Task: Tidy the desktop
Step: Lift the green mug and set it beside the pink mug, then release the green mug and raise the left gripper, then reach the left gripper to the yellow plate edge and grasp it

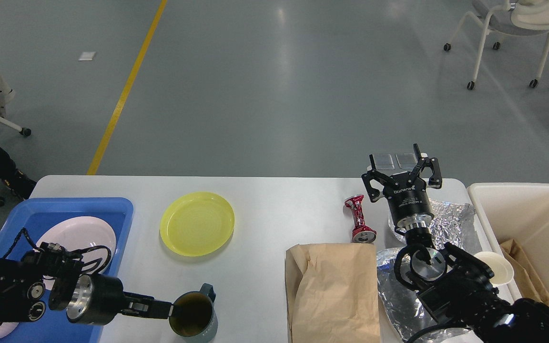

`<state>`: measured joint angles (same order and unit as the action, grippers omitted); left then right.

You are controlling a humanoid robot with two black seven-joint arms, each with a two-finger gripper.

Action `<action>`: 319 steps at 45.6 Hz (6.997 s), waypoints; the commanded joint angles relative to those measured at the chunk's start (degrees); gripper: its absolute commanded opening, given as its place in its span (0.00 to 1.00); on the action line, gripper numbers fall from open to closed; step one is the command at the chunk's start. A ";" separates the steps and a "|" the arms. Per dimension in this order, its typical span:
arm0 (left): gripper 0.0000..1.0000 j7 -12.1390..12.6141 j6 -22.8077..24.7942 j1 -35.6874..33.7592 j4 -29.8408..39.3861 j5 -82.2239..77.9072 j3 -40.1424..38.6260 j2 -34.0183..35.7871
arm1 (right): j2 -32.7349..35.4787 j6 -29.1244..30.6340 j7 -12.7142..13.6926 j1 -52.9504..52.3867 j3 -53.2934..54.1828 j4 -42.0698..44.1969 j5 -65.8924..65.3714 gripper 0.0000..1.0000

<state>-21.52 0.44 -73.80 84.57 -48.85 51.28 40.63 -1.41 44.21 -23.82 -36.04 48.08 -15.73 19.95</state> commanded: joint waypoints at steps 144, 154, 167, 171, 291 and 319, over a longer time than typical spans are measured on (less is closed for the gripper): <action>0.49 -3.18 12.65 3.22 -19.88 -29.99 -5.49 21.16 | 0.00 0.00 0.00 0.00 0.00 0.00 0.00 1.00; 0.50 -6.25 16.42 -2.22 -25.84 -24.89 -8.48 21.42 | 0.00 0.00 0.00 0.00 0.00 0.00 0.00 1.00; 0.50 -9.51 25.66 -8.38 -39.48 -19.18 -13.31 13.95 | 0.00 0.00 0.00 0.00 0.00 0.09 0.00 1.00; 0.50 -9.25 26.80 -9.35 -39.83 -18.38 -14.72 12.55 | 0.00 0.00 0.00 0.00 -0.09 0.09 0.00 1.00; 0.51 2.79 35.52 -10.14 -31.94 -11.71 -16.76 -1.17 | 0.00 -0.09 -0.09 -0.08 -0.09 0.09 0.00 1.00; 0.53 11.06 11.69 -7.33 -24.19 26.09 4.97 -7.93 | 0.00 0.00 0.00 -0.08 0.00 0.09 0.00 1.00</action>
<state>-12.14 15.21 -83.85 60.67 -27.00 56.54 33.67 -1.31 44.19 -23.82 -36.13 48.08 -15.64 19.95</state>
